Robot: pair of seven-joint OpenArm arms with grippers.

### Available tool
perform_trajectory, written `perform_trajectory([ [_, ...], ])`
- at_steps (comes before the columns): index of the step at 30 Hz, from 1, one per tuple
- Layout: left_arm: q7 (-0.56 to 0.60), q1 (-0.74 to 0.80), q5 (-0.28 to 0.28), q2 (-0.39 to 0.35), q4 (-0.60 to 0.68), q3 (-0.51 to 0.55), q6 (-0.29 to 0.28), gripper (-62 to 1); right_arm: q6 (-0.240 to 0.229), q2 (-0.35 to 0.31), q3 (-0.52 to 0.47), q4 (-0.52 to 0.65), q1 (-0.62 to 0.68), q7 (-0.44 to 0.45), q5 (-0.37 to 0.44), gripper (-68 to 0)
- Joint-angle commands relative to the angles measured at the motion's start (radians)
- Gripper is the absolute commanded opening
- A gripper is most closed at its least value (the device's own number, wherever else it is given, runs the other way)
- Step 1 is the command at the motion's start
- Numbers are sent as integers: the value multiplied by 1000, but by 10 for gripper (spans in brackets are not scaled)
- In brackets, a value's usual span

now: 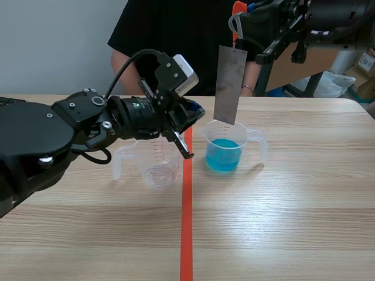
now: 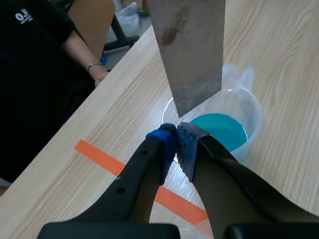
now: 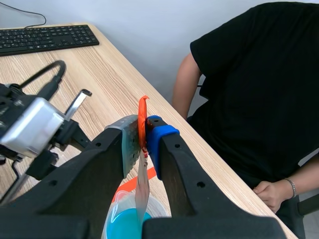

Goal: Do the redox reaction experiment.
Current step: 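Point at the plate with the left hand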

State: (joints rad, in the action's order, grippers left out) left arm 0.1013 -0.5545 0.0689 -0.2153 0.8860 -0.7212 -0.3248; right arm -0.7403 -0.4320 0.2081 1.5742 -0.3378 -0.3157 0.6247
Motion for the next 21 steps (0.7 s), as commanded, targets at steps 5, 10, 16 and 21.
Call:
perform_trajectory([
  [5,27,-28,-3,39,-11,0,1,-563,-5,-8,-5,6,-30,15,12,-660],
  [10,35,-28,-17,69,-36,0,26,-563,-5,-8,-5,6,-30,15,12,-660],
  [16,34,-28,-48,87,-56,0,48,-563,-5,-8,-5,6,-30,15,12,-660],
  [21,32,-28,-48,87,-61,0,55,-563,-5,-8,-5,6,-30,15,12,-660],
])
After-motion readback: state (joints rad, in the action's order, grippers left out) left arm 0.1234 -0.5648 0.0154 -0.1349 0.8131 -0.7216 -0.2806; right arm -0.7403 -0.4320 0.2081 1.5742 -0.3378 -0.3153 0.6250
